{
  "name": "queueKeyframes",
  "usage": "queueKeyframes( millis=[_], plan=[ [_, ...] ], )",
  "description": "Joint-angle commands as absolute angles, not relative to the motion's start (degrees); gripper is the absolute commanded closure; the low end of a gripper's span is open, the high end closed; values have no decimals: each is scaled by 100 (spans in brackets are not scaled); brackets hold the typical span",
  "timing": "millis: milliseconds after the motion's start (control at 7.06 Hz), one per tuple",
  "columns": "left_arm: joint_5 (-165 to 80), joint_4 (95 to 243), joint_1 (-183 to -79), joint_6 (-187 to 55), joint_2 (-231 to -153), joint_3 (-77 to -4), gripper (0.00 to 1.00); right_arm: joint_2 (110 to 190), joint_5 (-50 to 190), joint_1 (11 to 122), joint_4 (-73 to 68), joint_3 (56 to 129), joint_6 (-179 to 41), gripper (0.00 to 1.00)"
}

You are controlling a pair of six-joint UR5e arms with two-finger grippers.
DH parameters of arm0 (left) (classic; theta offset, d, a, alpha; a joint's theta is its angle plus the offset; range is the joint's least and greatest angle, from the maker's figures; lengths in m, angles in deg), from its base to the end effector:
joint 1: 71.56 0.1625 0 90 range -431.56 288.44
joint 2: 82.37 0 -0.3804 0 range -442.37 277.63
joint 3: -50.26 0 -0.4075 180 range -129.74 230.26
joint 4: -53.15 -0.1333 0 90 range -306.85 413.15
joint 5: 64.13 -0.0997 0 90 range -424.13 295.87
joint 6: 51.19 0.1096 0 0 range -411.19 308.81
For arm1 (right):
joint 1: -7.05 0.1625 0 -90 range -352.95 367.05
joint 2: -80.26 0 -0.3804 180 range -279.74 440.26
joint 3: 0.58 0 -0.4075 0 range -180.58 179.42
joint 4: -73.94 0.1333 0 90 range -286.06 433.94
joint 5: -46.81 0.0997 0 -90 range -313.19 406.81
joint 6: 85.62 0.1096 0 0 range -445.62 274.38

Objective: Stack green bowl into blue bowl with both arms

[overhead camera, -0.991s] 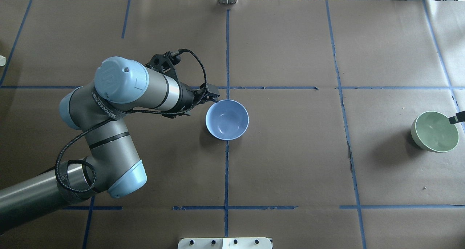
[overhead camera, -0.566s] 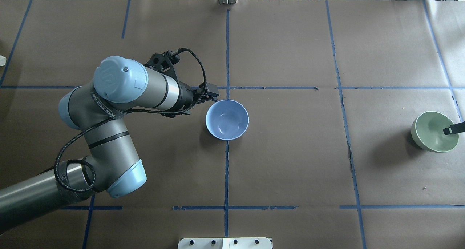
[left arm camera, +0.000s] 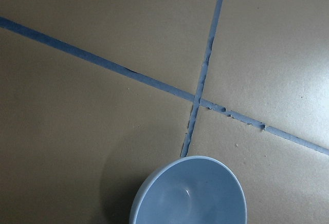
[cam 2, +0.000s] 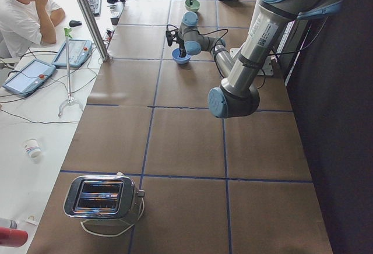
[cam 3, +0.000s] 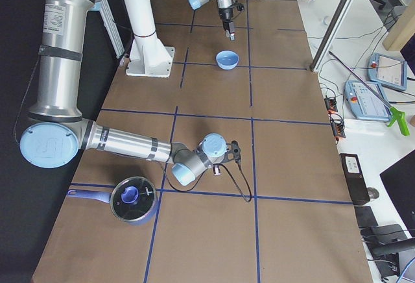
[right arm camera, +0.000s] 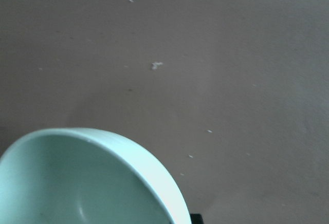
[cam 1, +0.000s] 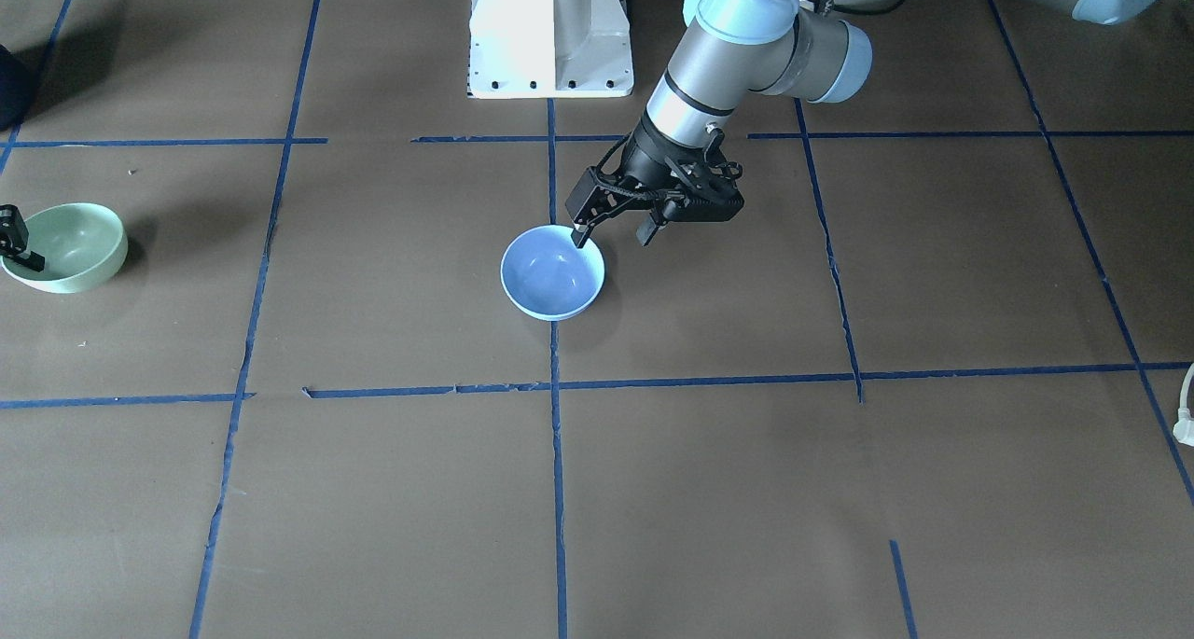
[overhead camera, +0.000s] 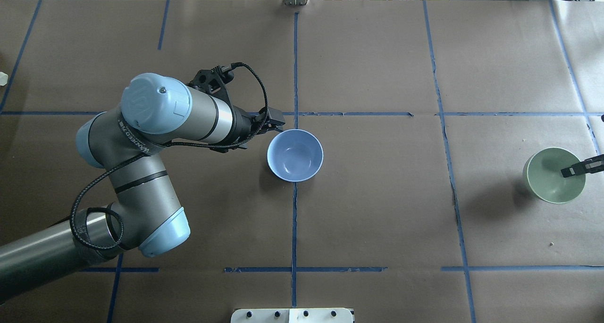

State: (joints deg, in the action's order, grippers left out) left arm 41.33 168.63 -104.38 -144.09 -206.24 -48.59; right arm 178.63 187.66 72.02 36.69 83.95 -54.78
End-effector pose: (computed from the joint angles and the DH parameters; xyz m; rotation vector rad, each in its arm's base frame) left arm 0.4869 -0.4379 0.1486 0.0767 1.2111 -0.3853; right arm -0.1514 -0.4385 0.6275 0.1599 -1.0473 -0.2093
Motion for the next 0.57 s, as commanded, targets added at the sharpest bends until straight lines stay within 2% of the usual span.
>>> queueKeyframes(
  millis=[0,425],
  plan=[
    [4133,16864,-10443,-14409,-20464,-5150,0,17460,18910,6693,3633,9552,-3470,100],
    [4151,16855,-10548,-14401,-19578,-6334,0,15275,17975,5324,3467,9733,260,100]
  ],
)
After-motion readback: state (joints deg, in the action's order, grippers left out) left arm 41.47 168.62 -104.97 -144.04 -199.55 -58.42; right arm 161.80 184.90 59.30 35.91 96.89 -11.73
